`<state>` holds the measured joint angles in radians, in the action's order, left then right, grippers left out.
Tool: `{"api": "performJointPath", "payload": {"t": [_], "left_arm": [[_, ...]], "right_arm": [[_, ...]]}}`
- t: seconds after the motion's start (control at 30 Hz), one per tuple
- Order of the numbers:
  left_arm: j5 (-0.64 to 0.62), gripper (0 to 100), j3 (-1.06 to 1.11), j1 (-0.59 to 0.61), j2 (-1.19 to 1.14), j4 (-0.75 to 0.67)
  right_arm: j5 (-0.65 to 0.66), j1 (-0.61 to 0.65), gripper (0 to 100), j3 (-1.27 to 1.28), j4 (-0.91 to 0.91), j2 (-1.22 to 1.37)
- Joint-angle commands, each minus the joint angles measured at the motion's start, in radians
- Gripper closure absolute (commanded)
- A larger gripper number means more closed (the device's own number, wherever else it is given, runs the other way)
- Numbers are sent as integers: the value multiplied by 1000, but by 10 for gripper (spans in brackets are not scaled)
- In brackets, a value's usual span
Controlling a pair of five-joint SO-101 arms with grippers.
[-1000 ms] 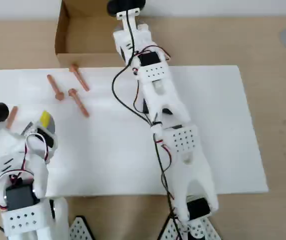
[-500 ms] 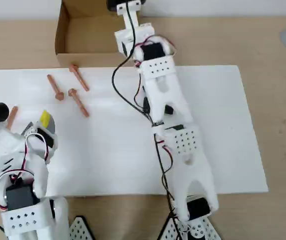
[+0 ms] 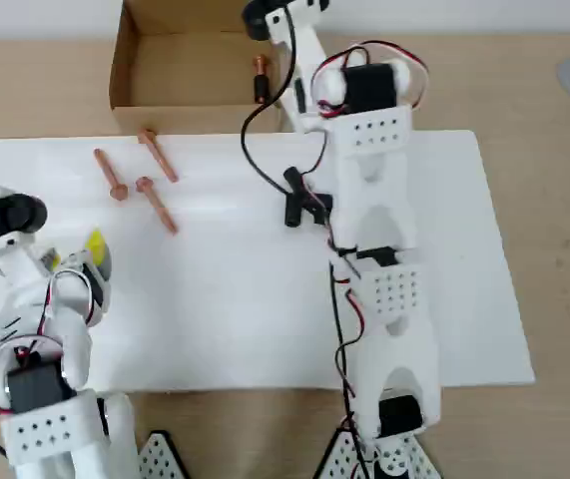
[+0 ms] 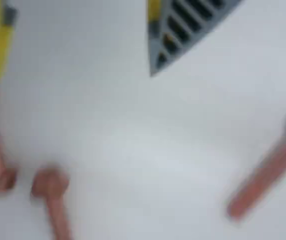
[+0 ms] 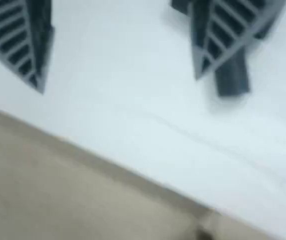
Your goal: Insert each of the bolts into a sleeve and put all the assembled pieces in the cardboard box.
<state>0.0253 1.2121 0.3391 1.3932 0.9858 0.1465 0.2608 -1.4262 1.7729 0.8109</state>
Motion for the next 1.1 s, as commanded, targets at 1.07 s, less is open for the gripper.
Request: {"api": "performJointPath", "payload": {"t": [1.07], "left_arm": [[-55,764,-219,61,-661,-138]], "right_arm": [[761,-88,770,1351,-339,-559]]}}
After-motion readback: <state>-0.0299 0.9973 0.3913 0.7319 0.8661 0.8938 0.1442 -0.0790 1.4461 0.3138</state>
